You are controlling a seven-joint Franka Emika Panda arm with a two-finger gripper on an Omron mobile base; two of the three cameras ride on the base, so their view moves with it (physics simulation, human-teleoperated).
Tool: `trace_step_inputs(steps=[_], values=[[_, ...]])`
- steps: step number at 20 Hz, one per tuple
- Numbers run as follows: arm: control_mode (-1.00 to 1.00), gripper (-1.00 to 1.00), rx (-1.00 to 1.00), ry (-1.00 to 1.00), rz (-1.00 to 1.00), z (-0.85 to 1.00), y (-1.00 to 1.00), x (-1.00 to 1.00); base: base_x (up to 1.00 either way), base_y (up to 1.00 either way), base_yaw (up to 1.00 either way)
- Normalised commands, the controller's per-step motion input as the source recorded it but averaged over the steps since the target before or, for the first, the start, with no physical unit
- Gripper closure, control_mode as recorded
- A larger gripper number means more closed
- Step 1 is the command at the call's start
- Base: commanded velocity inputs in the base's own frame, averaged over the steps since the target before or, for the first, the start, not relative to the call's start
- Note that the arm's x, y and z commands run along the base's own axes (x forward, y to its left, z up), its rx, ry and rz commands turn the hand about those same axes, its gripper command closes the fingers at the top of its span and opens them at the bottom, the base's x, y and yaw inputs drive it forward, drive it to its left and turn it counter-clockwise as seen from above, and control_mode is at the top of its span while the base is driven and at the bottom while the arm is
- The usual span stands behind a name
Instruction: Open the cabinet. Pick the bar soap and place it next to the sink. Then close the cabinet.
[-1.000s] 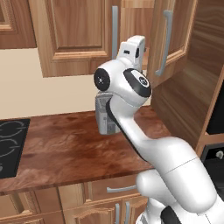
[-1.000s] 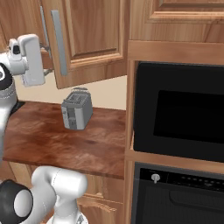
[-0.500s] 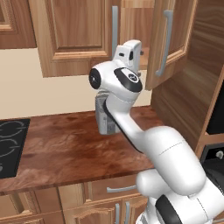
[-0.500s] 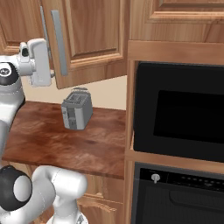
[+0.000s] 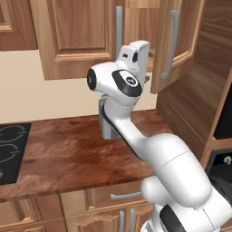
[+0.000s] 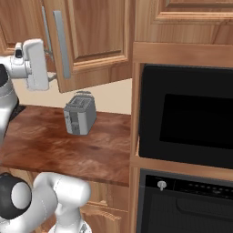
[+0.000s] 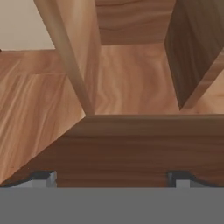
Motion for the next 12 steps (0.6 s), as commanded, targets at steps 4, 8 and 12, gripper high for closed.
trace_step_inputs(steps=[4,8,12], values=[[-1.0,-1.0,0.0,0.0,-0.05,0.04,-0.16,-0.17,0.0,0.0,0.0],[-1.0,-1.0,0.0,0.0,0.0,0.0,-0.06,0.32,0.0,0.0,0.0],[-1.0,-1.0,0.0,0.0,0.0,0.0,-0.01,0.47,0.0,0.0,0.0]])
